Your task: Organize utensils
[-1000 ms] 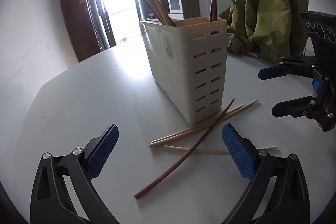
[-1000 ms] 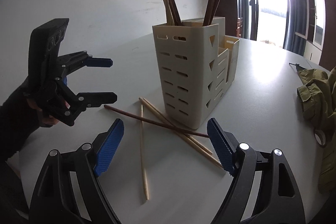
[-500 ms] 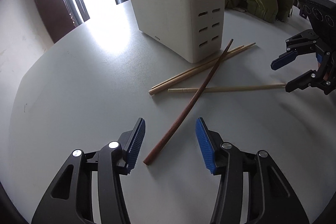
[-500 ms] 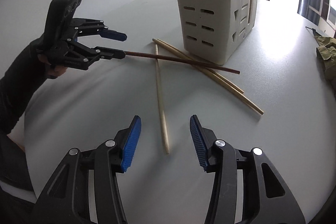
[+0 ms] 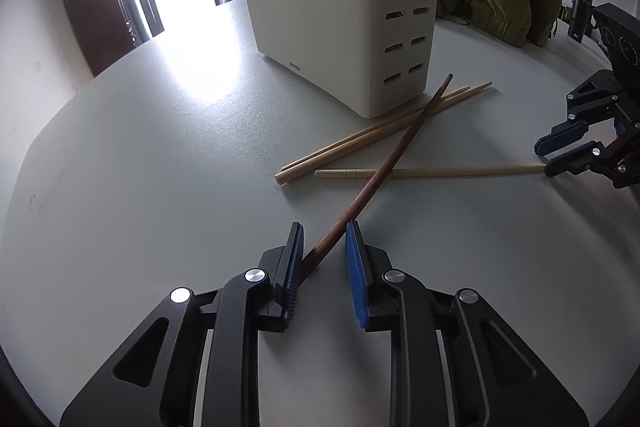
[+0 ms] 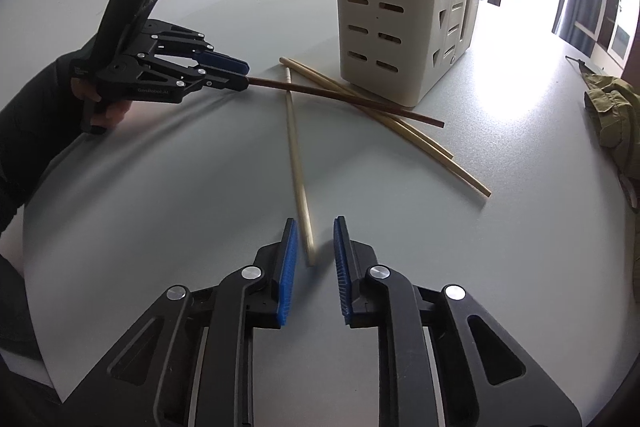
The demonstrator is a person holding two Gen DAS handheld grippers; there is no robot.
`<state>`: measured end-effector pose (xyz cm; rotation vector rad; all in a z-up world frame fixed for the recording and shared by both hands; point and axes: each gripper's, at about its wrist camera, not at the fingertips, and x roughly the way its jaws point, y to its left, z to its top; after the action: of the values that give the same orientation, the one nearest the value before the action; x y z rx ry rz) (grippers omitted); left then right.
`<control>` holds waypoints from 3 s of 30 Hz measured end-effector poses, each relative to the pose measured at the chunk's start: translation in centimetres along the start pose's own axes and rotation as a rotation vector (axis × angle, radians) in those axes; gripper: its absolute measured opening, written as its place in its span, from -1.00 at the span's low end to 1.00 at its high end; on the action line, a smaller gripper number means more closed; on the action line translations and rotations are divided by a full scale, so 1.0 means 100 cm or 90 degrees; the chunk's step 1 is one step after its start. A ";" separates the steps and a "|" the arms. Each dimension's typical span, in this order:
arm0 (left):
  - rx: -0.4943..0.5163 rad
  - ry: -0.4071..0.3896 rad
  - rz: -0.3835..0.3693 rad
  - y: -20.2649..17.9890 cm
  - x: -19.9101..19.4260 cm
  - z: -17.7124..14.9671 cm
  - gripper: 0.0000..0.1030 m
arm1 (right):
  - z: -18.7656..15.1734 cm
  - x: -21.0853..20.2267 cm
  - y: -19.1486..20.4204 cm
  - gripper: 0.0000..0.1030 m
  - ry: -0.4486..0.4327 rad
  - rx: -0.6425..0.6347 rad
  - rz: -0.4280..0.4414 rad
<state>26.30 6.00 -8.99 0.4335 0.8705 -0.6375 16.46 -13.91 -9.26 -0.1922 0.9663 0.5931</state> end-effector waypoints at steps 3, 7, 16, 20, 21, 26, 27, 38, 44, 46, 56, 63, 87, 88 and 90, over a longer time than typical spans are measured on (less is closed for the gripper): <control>0.004 0.001 0.003 -0.002 -0.001 0.001 -0.64 | 0.001 0.002 0.002 -0.88 0.001 -0.008 -0.010; -0.001 0.002 -0.004 -0.002 -0.004 0.002 -0.68 | 0.002 0.003 0.003 -0.91 -0.004 0.006 -0.003; -0.004 -0.027 -0.011 -0.004 -0.027 0.007 -0.87 | 0.011 -0.026 -0.005 -0.91 -0.053 0.037 0.014; -0.006 -0.044 -0.008 -0.008 -0.039 0.011 -1.00 | 0.013 -0.044 -0.006 -0.92 -0.079 0.041 0.016; -0.006 -0.045 -0.006 -0.009 -0.041 0.011 -1.00 | 0.015 -0.048 -0.007 -0.92 -0.083 0.043 0.015; 0.005 -0.028 0.007 -0.013 -0.031 0.010 -0.88 | 0.015 -0.047 -0.011 -0.91 -0.077 0.044 0.007; 0.008 -0.030 0.015 -0.013 -0.031 0.010 -0.81 | 0.013 -0.047 -0.012 -0.91 -0.076 0.047 0.007; 0.132 -0.085 0.010 -0.007 0.005 0.060 0.39 | 0.007 -0.039 -0.021 -0.91 -0.058 0.075 0.022; 0.100 -0.076 -0.073 0.008 0.023 0.081 0.39 | 0.005 -0.036 -0.029 -0.91 -0.060 0.091 0.040; 0.050 -0.078 -0.069 0.026 0.027 0.077 0.40 | 0.003 -0.036 -0.029 -0.91 -0.061 0.095 0.044; -0.291 0.001 -0.014 0.110 0.047 0.049 0.35 | -0.002 -0.036 -0.034 -0.91 -0.070 0.098 0.059; -0.388 0.028 -0.002 0.096 0.056 0.060 0.36 | -0.007 -0.035 -0.039 -0.91 -0.070 0.105 0.064; -0.568 0.184 0.068 0.086 0.078 0.091 -0.88 | -0.015 -0.045 -0.048 -0.91 -0.100 0.111 0.082; -0.567 0.184 0.068 0.087 0.077 0.094 -0.88 | -0.015 -0.045 -0.048 -0.91 -0.103 0.109 0.083; -0.564 0.187 0.062 0.086 0.077 0.092 -0.88 | -0.015 -0.047 -0.050 -0.91 -0.109 0.111 0.084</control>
<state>41.01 4.32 -9.08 -0.2419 1.3010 -0.0533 16.13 -20.49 -6.82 0.0781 0.8629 0.6319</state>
